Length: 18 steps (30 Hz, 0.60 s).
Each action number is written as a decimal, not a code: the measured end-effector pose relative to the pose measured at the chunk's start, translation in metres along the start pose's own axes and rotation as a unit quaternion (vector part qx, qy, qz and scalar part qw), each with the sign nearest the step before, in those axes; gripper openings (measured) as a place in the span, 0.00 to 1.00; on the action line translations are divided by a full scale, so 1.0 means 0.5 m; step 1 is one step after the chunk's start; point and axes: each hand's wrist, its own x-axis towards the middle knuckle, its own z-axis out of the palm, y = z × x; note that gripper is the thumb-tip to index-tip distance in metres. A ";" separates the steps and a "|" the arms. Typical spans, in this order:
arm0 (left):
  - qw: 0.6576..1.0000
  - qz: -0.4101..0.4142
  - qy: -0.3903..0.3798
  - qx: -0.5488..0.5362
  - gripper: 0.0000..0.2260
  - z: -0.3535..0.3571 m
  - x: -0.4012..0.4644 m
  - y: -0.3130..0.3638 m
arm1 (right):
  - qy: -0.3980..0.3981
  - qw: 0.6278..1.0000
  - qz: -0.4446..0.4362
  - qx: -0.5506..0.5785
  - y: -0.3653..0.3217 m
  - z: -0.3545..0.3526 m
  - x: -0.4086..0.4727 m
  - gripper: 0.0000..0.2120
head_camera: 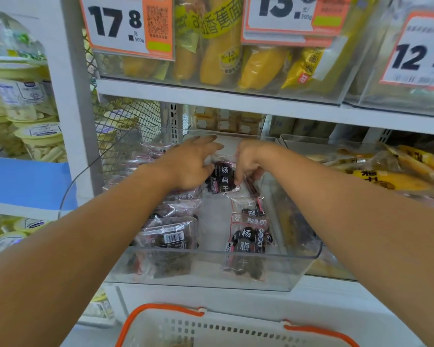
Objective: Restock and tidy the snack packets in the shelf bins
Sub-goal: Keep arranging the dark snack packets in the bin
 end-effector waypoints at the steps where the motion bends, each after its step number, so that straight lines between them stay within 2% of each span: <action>1: 0.999 0.025 -0.003 0.025 0.21 -0.002 0.002 0.002 | -0.032 0.999 0.021 -0.005 0.003 0.001 -0.007 0.29; 3: 0.995 0.039 -0.046 0.078 0.18 -0.003 0.005 0.009 | -0.071 0.996 0.052 0.012 0.021 -0.002 -0.017 0.22; 4: 0.993 0.029 -0.070 0.089 0.19 -0.003 0.007 0.010 | -0.065 0.996 0.048 0.023 0.031 -0.006 -0.020 0.19; 8: 0.994 -0.004 -0.079 0.077 0.24 0.004 0.011 0.005 | 0.050 0.996 -0.034 0.069 0.048 -0.017 -0.027 0.09; 12: 0.999 -0.020 -0.044 0.023 0.20 -0.001 0.003 0.010 | 0.154 0.981 -0.079 0.087 0.042 -0.027 -0.027 0.11; 16: 0.999 -0.010 -0.026 -0.036 0.16 -0.003 -0.001 0.013 | 0.092 0.990 -0.078 0.074 0.043 -0.016 -0.026 0.05; 18: 0.999 -0.007 -0.052 -0.006 0.16 -0.003 0.007 0.013 | 0.112 0.990 -0.077 0.036 0.045 -0.013 -0.022 0.05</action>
